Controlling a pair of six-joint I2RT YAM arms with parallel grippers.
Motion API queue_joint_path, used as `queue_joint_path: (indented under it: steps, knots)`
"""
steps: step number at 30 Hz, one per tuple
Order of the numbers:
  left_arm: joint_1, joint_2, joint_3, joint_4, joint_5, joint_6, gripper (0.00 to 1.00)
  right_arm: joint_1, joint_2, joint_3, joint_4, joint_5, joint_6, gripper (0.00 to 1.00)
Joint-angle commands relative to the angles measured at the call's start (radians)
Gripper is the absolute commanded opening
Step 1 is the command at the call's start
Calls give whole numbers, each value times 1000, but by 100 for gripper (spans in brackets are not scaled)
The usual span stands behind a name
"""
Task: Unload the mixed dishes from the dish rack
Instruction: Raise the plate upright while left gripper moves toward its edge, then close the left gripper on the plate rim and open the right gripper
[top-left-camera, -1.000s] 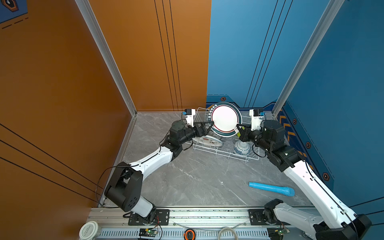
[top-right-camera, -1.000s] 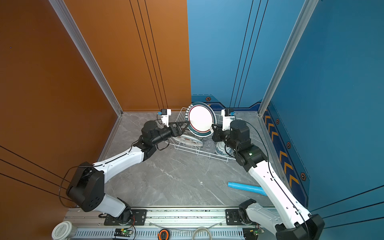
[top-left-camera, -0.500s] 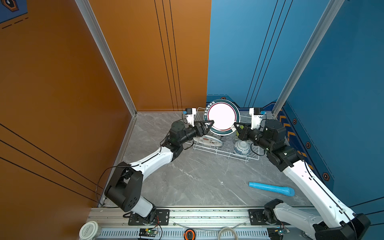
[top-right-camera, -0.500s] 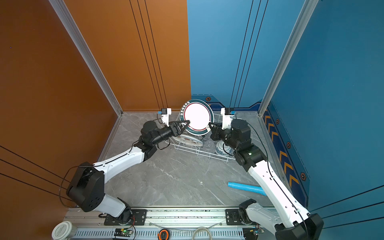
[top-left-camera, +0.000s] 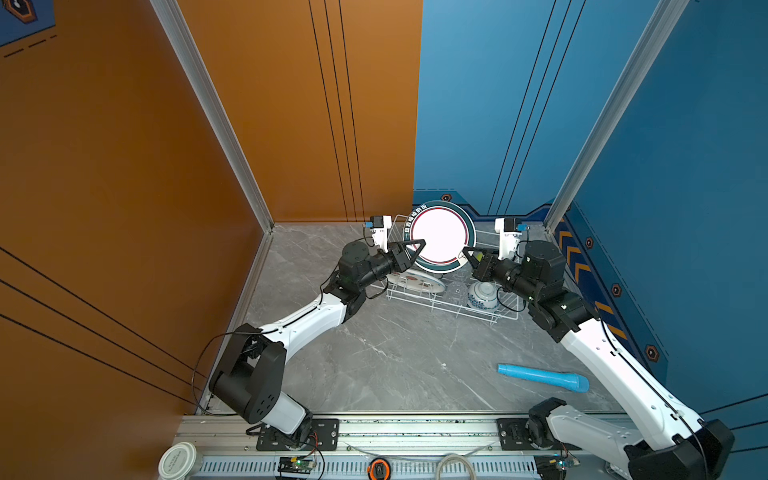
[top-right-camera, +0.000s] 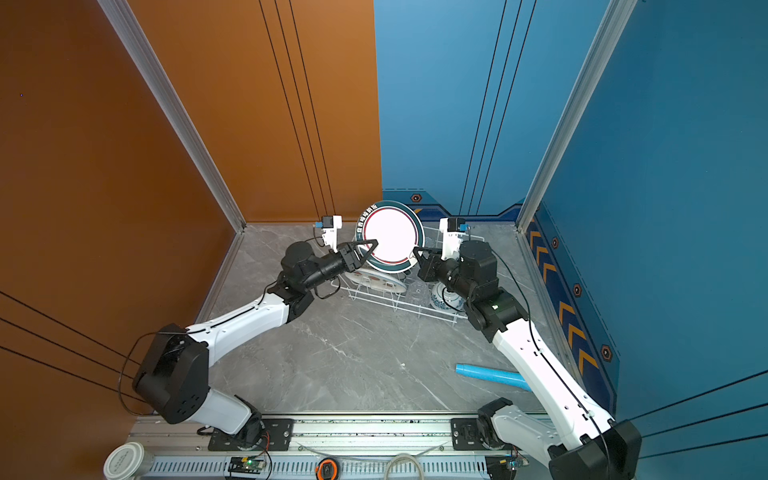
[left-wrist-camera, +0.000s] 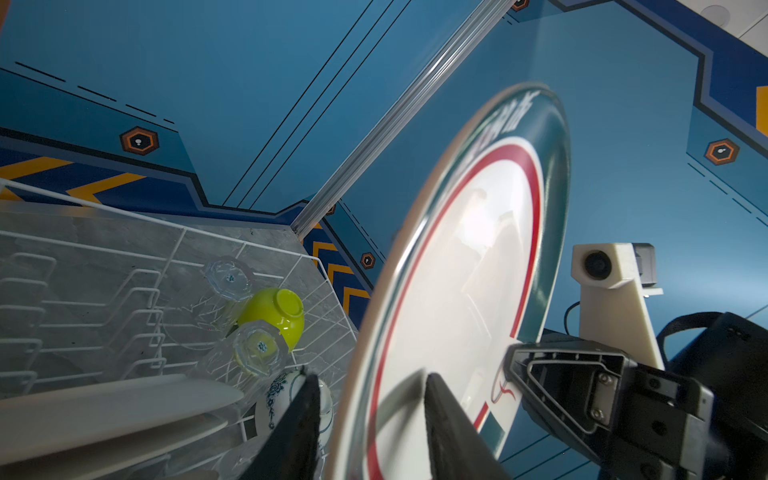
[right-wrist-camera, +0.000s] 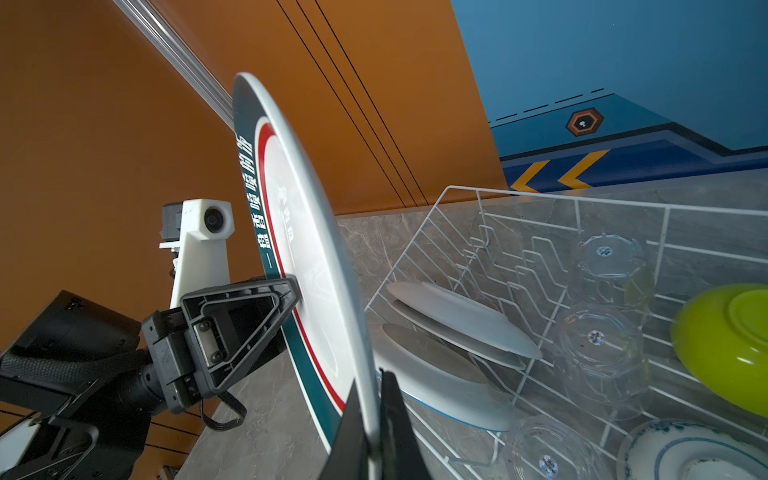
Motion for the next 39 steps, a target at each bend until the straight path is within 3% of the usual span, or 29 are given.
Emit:
queue_joint_path:
  steps: [1,5,7,13,22,24,36,39]
  knots:
    - [-2,-14,1,35,14,4,32,-5,-4,-14,85,-27,33,0]
    - [-3,-15,-1,36,32,7,32,-6,6,-21,91,-40,43,0]
    - [-2,-16,-8,35,29,2,27,-8,8,-23,96,-47,46,0]
    - [-3,-28,-14,36,42,2,1,-11,13,-20,98,-56,53,0]
    - [3,-37,-17,-1,16,-9,0,-17,0,-37,111,-62,56,0]
    - [2,-48,-12,-49,-10,13,0,-21,-6,-43,115,-63,57,11]
    - [-15,-92,7,-201,-94,110,0,-43,2,-64,172,-86,82,28]
    - [-14,-99,5,-200,-107,114,0,-45,5,-61,176,-93,82,42]
